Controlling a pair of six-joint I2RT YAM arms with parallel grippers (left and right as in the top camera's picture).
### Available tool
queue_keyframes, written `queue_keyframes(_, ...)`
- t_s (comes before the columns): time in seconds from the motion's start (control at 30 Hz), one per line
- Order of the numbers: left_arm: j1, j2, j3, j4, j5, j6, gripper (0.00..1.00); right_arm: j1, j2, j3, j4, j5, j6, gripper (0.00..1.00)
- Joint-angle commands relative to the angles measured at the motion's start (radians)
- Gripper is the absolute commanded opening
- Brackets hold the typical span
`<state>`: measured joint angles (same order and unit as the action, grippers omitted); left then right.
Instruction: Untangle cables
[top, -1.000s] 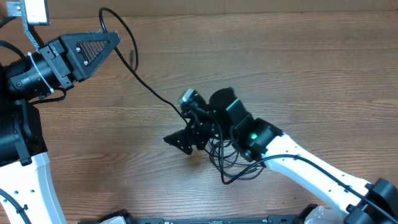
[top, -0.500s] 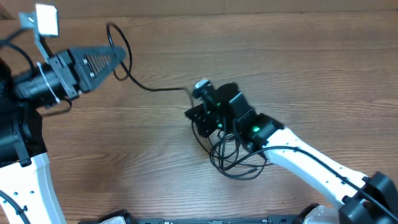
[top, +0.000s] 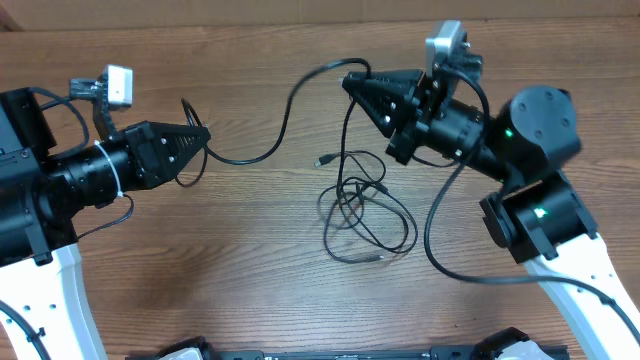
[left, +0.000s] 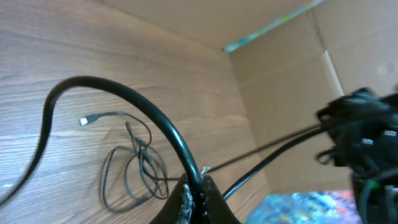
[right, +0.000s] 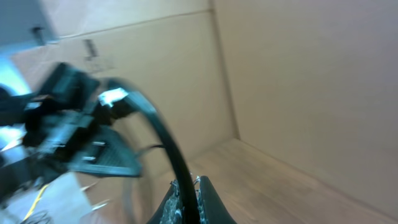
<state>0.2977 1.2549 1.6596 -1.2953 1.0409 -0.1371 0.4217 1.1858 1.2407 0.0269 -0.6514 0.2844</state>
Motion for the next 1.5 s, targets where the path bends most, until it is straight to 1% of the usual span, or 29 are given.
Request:
queue_keyframes(0.0,-0.057,0.014,-0.003,-0.01,-0.114,0.063,0.05,0.005,0.016,0.005,-0.06,-0.004,-0.004,0.04)
queue_keyframes(0.17,-0.183,0.04,-0.055,0.015,-0.187,0.04,0.05,0.005,0.015,0.005,-0.146,0.018,0.0,0.04)
queue_keyframes(0.3,-0.312,0.074,-0.159,0.117,-0.32,-0.074,0.04,0.005,0.014,0.005,-0.158,-0.043,0.0,0.04)
queue_keyframes(0.37,-0.375,0.104,-0.221,0.175,-0.386,-0.14,0.04,0.001,0.014,0.005,-0.193,-0.037,-0.006,0.04)
queue_keyframes(0.4,-0.41,0.13,-0.263,0.216,-0.399,-0.164,0.04,-0.004,0.014,0.005,-0.243,-0.004,-0.033,0.04)
queue_keyframes(0.53,-0.473,0.203,-0.335,0.29,-0.397,-0.192,0.04,-0.007,0.015,0.005,-0.401,0.16,-0.057,0.04)
queue_keyframes(0.6,-0.497,0.248,-0.353,0.305,-0.397,-0.206,0.04,-0.007,0.015,0.005,-0.467,0.197,-0.058,0.04)
queue_keyframes(0.8,-0.572,0.379,-0.367,0.354,-0.386,-0.255,0.04,-0.002,0.024,0.002,-0.649,0.196,-0.058,0.04)
queue_keyframes(0.97,-0.612,0.428,-0.367,0.426,-0.344,-0.274,0.04,-0.002,0.082,-0.018,-0.816,0.189,-0.047,0.04)
queue_keyframes(1.03,-0.618,0.427,-0.367,0.449,-0.318,-0.243,0.04,-0.002,0.111,-0.038,-0.848,0.183,-0.045,0.04)
queue_keyframes(1.13,-0.622,0.426,-0.367,0.45,-0.248,-0.134,0.04,-0.002,0.15,-0.069,-0.86,0.18,-0.046,0.04)
queue_keyframes(1.27,-0.613,0.418,-0.367,0.364,-0.127,0.064,0.04,-0.002,0.187,-0.084,-0.845,0.181,-0.046,0.04)
queue_keyframes(1.37,-0.595,0.401,-0.366,0.298,-0.05,0.182,0.04,-0.002,0.205,-0.084,-0.82,0.18,-0.042,0.04)
queue_keyframes(1.47,-0.558,0.362,-0.366,0.217,0.072,0.378,0.04,-0.002,0.217,-0.084,-0.792,0.18,-0.042,0.04)
